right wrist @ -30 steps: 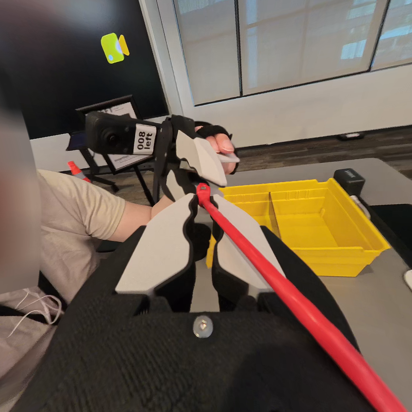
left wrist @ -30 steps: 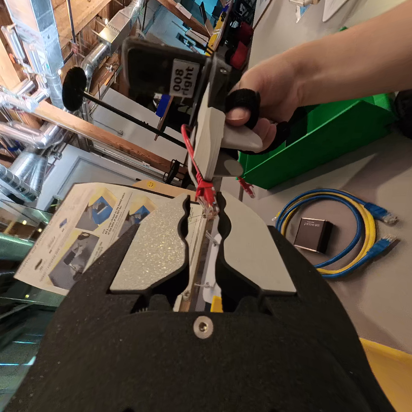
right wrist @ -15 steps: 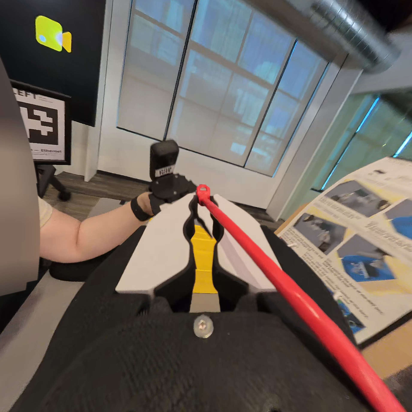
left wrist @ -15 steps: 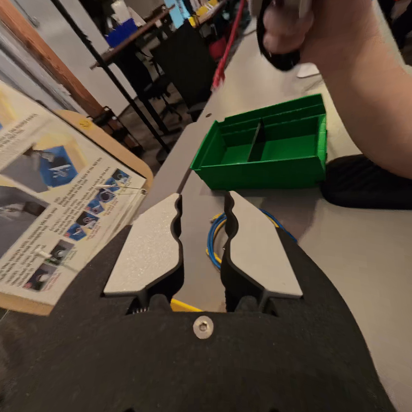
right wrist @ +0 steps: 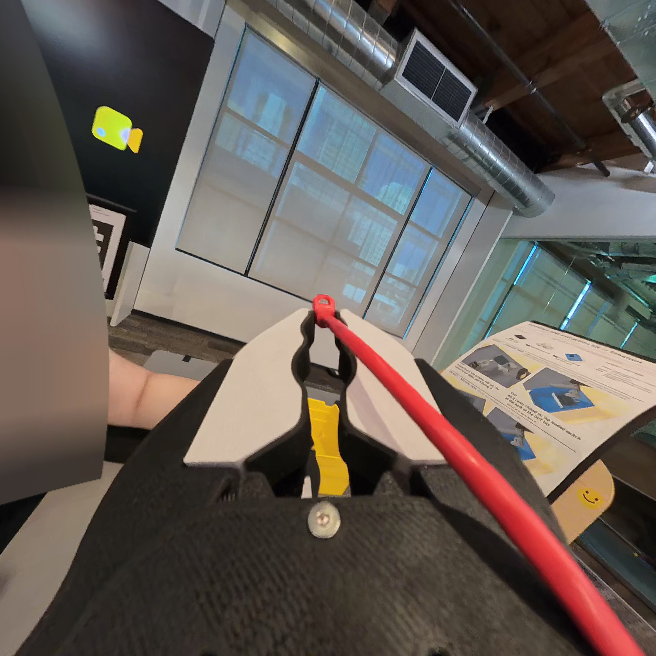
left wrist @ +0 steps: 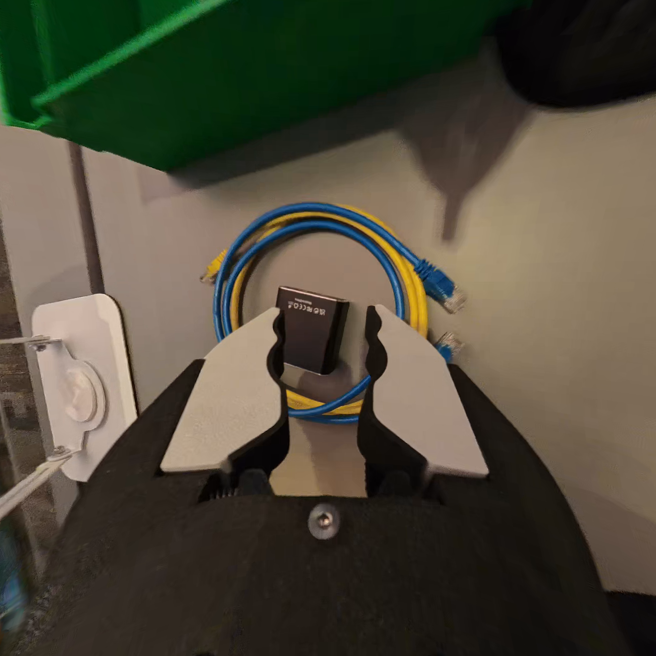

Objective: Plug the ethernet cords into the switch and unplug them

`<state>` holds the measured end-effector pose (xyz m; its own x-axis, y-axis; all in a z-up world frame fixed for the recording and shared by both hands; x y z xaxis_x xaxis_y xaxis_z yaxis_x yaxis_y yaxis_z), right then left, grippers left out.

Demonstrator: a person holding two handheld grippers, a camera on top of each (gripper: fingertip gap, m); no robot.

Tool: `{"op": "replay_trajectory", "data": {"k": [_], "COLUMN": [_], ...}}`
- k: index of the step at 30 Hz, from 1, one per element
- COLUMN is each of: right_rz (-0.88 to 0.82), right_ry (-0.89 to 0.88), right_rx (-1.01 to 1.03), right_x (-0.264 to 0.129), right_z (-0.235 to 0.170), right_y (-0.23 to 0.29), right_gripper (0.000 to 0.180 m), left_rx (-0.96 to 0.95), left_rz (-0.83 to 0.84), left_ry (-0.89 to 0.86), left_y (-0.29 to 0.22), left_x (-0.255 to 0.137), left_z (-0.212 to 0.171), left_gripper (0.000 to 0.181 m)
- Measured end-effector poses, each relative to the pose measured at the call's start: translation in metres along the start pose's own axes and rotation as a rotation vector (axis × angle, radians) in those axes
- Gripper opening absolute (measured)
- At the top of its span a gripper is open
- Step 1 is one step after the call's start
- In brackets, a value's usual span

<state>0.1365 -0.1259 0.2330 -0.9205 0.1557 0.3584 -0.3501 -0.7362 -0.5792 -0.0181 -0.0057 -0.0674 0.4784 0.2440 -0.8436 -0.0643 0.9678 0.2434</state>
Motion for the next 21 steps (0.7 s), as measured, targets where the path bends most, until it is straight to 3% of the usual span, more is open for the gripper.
{"op": "replay_trajectory", "data": {"k": [4,10,21], "right_rz": [-0.02,-0.045,-0.036], "right_ry": [-0.029,-0.083,-0.075], "right_rx": [0.01,0.027,0.047], "right_x": [-0.017,-0.038,-0.04], "right_z": [0.003,0.008,0.001], "right_y": [-0.006,-0.013,-0.017], "right_gripper": [0.011,0.011,0.012], "left_rx": [0.069,0.104,0.045], "left_rz": [-0.018,-0.102,-0.238], "left_ry": [0.207,0.27,0.361], "left_y": [0.018,0.023,0.027], "left_x": [0.027,0.053,0.062], "left_z": [-0.012,-0.018,-0.032], "left_gripper": [0.053,0.064,0.059]}}
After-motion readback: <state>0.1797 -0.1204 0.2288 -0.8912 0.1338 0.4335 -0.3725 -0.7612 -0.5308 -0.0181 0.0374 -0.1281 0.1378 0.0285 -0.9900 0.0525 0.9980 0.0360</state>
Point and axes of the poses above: each gripper's, where its closed fingertips meet, x out along the fingers, z out of its top, y = z × x across the jaws, the point moved 3 cm from there along -x, back along the fingers, and after that the axes turned 13 degrees about -x, right-handed, at the moved point
